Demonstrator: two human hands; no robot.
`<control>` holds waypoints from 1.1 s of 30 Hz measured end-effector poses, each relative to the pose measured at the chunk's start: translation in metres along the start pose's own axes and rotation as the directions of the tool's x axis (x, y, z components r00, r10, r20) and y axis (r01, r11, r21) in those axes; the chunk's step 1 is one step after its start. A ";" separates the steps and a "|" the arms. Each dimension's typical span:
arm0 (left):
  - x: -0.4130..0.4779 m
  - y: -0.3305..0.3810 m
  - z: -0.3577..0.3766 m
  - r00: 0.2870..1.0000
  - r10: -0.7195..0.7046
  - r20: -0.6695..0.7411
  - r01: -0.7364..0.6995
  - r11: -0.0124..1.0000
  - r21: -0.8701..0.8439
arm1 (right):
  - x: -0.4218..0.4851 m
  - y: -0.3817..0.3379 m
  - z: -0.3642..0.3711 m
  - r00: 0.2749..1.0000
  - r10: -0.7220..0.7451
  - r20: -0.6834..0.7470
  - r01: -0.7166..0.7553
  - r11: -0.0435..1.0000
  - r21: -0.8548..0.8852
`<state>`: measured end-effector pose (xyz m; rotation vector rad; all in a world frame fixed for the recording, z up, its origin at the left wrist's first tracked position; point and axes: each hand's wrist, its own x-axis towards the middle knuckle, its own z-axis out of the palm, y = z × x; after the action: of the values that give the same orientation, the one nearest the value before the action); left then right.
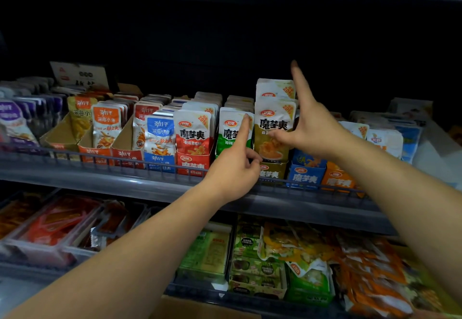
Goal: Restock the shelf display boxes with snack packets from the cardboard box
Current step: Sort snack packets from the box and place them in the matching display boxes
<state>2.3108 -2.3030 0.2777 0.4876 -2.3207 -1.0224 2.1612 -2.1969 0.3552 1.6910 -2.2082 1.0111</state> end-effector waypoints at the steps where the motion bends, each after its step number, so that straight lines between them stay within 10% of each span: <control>1: 0.000 0.000 -0.001 1.000 0.000 0.003 0.000 1.000 0.001 | 0.001 0.000 -0.001 1.000 -0.003 0.003 0.003 1.000 -0.020; 33: -0.004 -0.016 0.011 0.998 0.035 -0.048 -0.038 0.997 -0.067 | -0.001 0.000 0.014 0.993 0.018 0.117 0.031 0.916 -0.401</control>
<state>2.3086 -2.3047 0.2581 0.4362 -2.2373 -1.0574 2.1652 -2.2048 0.3440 1.5973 -2.2797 0.4153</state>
